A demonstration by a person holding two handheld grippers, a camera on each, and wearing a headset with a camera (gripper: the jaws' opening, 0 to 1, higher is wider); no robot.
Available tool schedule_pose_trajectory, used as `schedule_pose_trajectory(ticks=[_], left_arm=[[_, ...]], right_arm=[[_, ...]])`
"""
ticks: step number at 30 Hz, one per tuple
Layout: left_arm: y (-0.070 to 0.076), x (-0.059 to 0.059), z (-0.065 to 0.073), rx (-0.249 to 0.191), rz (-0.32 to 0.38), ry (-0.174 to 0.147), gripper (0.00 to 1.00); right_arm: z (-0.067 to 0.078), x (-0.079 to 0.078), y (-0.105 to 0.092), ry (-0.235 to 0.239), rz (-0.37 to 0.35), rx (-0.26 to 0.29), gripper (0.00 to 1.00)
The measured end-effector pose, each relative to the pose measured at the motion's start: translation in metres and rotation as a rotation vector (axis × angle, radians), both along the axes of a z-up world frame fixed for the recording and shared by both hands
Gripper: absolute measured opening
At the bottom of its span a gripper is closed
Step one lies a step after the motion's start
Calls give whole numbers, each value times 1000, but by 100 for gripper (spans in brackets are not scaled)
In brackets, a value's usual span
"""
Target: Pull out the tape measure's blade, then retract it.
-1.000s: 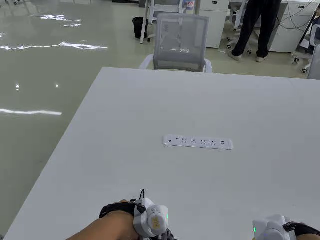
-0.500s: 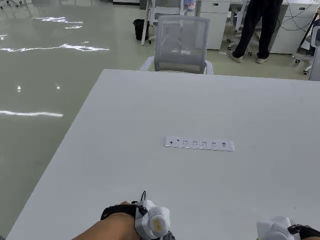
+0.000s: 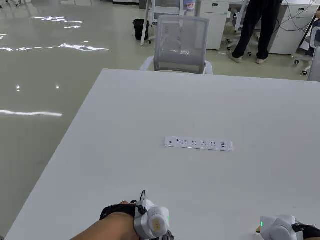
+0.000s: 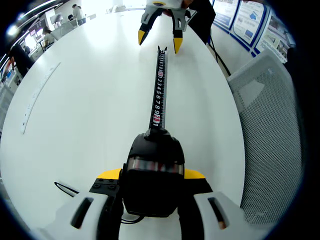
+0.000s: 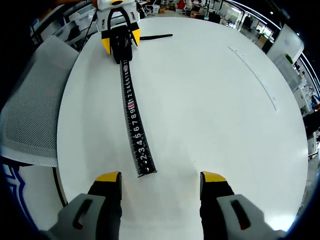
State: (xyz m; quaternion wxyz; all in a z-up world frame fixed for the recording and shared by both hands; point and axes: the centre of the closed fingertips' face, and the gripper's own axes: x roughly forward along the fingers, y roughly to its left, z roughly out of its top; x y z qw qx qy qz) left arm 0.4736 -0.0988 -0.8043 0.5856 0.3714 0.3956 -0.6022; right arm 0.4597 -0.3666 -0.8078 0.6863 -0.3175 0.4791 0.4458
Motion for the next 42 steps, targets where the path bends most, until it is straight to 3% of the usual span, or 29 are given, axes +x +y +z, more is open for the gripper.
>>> schedule_pose_trajectory(ticks=[5,9,12,18,21,24,36,40,42], left_arm=[[0,0,0,1,-1,0,38],[0,0,0,1,-2,-2,38],[0,0,0,2,-3,-2,38],[0,0,0,-2,-2,-3,39],[0,0,0,-4,-1,-3,39],[-1,0,0,-13,3,-5,39],[-2,-1,1,-65,5,-8,39],[0,4,1,-70,33,-35,40],[3,9,3,-87,59,-45,47]], right_arm=[[-1,-4,-1,19,-37,9,78],[-5,-2,-5,6,-73,6,100],[-5,-6,-5,25,-86,17,100],[-8,-9,-9,14,-92,8,100],[-5,-8,-9,-7,-97,5,100],[4,3,-4,-69,-150,57,100],[6,3,1,-102,-216,113,100],[5,0,3,-103,-231,120,100],[3,-2,3,-102,-233,120,100]])
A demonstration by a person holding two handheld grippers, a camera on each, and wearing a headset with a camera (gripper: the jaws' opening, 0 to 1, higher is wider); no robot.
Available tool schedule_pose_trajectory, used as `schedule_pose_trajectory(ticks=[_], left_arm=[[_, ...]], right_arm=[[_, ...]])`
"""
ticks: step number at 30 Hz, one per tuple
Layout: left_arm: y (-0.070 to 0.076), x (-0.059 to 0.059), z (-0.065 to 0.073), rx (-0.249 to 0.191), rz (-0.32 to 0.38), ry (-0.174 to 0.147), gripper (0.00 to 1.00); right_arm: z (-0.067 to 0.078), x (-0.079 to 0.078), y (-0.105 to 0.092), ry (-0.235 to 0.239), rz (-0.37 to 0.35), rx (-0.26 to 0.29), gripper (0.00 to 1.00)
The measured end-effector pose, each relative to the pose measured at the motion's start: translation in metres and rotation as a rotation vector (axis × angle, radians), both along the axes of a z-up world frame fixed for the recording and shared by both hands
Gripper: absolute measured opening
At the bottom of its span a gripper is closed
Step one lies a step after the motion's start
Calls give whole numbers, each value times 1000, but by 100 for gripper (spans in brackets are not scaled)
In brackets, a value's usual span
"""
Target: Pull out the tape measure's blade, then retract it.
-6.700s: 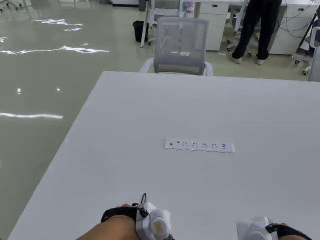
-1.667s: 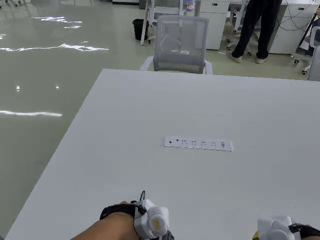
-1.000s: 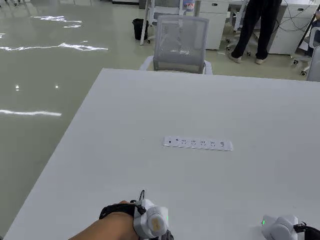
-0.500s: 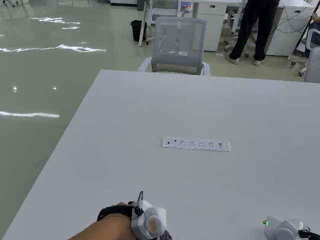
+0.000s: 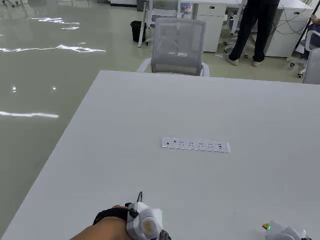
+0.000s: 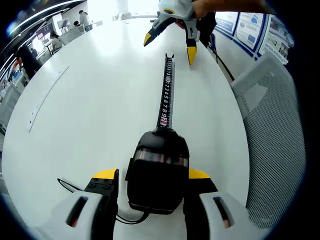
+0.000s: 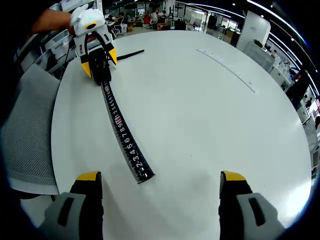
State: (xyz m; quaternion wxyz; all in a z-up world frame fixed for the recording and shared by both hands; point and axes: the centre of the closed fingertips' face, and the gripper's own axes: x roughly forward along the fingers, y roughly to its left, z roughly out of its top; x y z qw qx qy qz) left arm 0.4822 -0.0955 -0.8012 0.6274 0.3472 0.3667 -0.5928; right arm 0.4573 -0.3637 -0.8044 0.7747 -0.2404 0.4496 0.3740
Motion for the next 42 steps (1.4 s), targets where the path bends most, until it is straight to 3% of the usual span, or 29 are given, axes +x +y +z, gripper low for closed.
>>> schedule_pose_trajectory(ticks=[3,5,11,12,15,18,20,25,28,34,37,42], left_arm=[[6,8,2,-29,75,5,64],[12,12,6,-45,126,4,70],[23,16,13,-102,189,1,82],[24,18,14,-117,206,-13,86],[33,24,17,-152,282,-14,99],[42,25,22,-183,327,-7,99],[49,25,26,-213,362,-13,99],[69,21,27,-252,434,-6,99],[79,25,34,-309,510,-12,99],[101,16,36,-344,558,-1,99],[115,14,37,-353,596,-6,99],[132,8,39,-371,639,-25,99]], right_arm=[[-2,-1,-1,0,-9,3,100],[-2,-1,-1,-5,-16,4,100],[0,-2,-1,-12,-40,17,100],[0,-2,-1,-16,-42,19,100],[3,-1,-1,-43,-47,32,99],[4,0,-3,-60,-60,43,99],[7,1,0,-67,-92,96,99],[11,-3,-5,-77,-146,119,100],[12,-7,-6,-87,-169,130,100],[15,-13,-8,-113,-219,150,100],[20,-15,-8,-140,-269,187,100],[23,-22,-12,-160,-304,200,100]])
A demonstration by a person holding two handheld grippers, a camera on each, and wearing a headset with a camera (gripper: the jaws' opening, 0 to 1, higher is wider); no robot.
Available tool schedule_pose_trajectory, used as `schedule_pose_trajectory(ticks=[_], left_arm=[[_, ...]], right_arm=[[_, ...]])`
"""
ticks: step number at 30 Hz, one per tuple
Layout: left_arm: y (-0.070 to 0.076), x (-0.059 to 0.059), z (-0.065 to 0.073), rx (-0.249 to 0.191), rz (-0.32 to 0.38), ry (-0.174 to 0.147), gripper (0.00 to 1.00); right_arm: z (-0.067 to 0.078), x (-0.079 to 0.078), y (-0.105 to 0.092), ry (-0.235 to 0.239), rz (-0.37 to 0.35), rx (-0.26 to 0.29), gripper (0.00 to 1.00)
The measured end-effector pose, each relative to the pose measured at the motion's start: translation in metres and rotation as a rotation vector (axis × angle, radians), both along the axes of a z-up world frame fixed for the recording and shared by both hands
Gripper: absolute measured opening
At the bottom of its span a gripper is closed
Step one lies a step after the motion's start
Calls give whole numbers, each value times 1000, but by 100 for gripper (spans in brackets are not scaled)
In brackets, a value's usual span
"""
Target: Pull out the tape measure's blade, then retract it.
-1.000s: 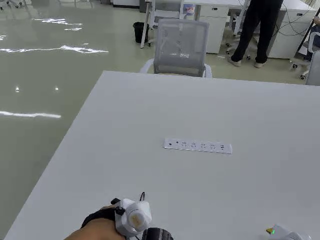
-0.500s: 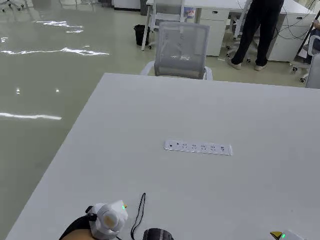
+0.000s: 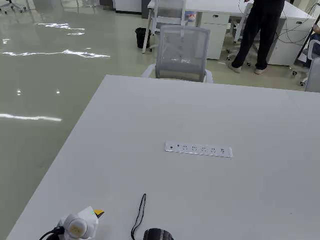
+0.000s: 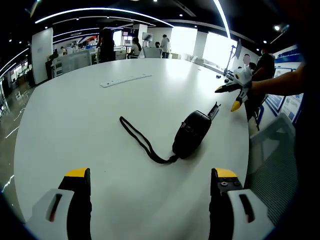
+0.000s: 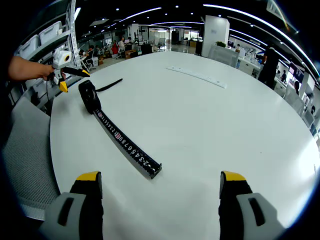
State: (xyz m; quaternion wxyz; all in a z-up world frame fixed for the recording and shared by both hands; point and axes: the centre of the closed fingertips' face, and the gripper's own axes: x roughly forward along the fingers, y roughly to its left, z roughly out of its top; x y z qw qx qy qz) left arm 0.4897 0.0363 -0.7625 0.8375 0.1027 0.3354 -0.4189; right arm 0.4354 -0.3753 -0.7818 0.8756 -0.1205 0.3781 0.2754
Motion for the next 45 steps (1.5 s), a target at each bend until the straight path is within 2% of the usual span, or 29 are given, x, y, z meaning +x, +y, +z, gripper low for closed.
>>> schedule_pose_trajectory(ticks=[4,5,7,10,13,16,23,30,35,39,42,45], left_arm=[[12,-2,4,-40,61,-7,99],[14,-3,5,-43,65,-10,99],[19,-7,5,-30,62,-39,99],[22,-14,8,-59,68,-40,99],[28,-18,12,-73,87,-61,99],[34,-22,12,-83,110,-58,99],[48,-33,11,-70,140,-46,99],[57,-46,17,-98,186,-51,99],[66,-55,13,-114,235,-38,99],[67,-63,10,-117,250,-11,99],[67,-68,12,-115,249,-20,99],[71,-71,16,-121,258,-34,99]], right_arm=[[2,-7,-3,-8,-21,8,100],[2,-9,-4,-8,-24,7,100],[4,-12,-6,-13,-34,9,100],[9,-16,-9,-33,-58,23,100],[9,-23,-11,-36,-61,17,100],[9,-28,-13,-34,-63,16,100],[15,-32,-14,-54,-65,17,100],[26,-43,-10,-94,-73,36,99],[30,-53,-12,-110,-111,55,99],[32,-68,-4,-124,-93,59,99],[39,-73,-7,-143,-133,76,100],[40,-78,-8,-148,-132,81,100]])
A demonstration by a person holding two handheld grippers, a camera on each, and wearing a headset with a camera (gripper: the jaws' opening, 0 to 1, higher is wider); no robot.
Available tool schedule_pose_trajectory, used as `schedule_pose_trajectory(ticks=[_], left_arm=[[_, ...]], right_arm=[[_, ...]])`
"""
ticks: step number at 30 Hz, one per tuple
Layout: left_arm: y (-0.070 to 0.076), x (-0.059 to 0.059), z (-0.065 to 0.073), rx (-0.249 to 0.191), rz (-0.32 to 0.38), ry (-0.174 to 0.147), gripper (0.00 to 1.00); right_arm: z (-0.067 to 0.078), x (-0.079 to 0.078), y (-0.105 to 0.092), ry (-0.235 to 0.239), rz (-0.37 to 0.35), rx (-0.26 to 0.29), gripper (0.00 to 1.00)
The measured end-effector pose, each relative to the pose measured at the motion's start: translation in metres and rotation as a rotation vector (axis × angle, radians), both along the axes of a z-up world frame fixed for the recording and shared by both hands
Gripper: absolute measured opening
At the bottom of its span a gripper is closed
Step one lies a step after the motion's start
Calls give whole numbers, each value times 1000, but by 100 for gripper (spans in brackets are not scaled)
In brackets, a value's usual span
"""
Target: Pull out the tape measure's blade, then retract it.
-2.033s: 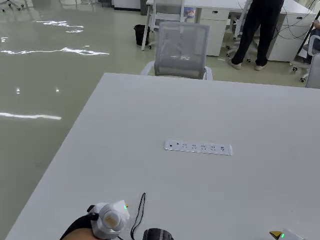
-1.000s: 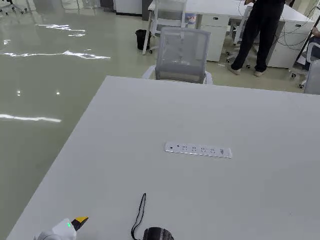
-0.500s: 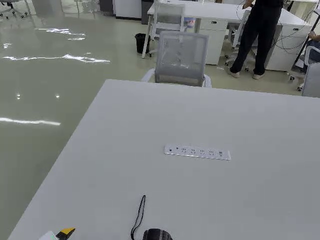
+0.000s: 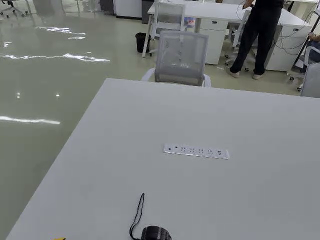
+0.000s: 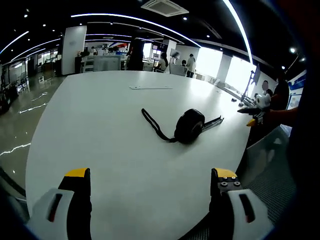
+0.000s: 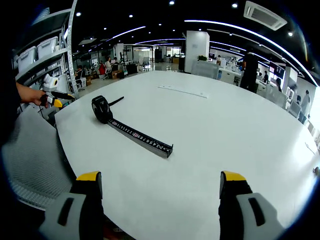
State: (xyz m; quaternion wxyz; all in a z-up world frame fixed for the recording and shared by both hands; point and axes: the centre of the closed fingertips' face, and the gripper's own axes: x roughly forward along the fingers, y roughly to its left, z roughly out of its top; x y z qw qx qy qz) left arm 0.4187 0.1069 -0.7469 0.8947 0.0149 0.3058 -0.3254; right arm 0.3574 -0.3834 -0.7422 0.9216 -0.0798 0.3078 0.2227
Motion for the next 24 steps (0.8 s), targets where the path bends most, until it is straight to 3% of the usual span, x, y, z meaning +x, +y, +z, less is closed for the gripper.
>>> schedule_pose_trajectory(ticks=[6,12,17,20,24], left_arm=[[13,-1,7,-8,32,-19,99],[19,1,4,-2,31,-22,99],[18,4,4,-8,33,-25,99],[14,6,8,-37,50,-17,99],[8,9,14,-12,65,-14,99]], right_arm=[[-6,-6,0,21,-5,-4,100],[-7,-6,1,17,-12,-5,100],[-6,-7,4,16,-11,-3,100],[-7,-8,2,18,-13,-4,100],[-7,-9,-2,19,-22,-3,100]])
